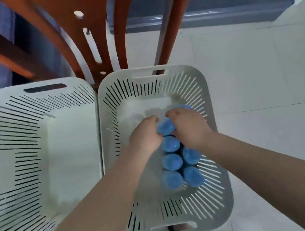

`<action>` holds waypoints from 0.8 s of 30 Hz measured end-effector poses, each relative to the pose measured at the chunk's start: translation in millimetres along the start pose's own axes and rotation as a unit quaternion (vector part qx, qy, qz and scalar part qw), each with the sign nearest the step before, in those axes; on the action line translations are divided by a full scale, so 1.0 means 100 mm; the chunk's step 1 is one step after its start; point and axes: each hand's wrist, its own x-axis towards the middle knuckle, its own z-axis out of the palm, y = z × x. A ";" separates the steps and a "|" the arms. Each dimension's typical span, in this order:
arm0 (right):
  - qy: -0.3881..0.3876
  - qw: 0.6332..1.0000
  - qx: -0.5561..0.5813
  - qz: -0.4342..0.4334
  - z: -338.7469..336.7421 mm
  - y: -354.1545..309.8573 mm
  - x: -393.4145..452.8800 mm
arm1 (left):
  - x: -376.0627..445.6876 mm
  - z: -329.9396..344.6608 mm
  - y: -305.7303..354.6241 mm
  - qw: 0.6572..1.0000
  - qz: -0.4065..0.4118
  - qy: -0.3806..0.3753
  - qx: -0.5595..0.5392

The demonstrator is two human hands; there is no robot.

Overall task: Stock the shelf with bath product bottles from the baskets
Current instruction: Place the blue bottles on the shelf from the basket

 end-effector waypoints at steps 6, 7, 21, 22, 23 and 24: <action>0.046 0.998 -0.036 -0.016 0.25 0.10 0.22 | 0.26 0.26 -0.16 0.997 0.025 -0.013 -0.077; 0.052 0.998 -0.027 -0.014 0.27 0.10 0.25 | 0.28 0.28 -0.18 0.994 0.023 -0.007 -0.102; 0.070 0.964 0.255 -0.015 -0.36 -0.09 0.07 | -0.22 -0.41 -0.08 0.974 0.051 0.044 -0.216; 0.081 0.959 0.272 -0.022 -0.48 -0.14 0.01 | -0.31 -0.53 -0.04 0.973 0.062 0.046 -0.219; 0.091 0.953 0.287 -0.030 -0.62 -0.19 -0.05 | -0.41 -0.65 0.00 0.972 0.072 0.049 -0.220; 0.102 0.948 0.300 -0.040 -0.77 -0.25 -0.11 | -0.51 -0.78 0.04 0.971 0.080 0.053 -0.221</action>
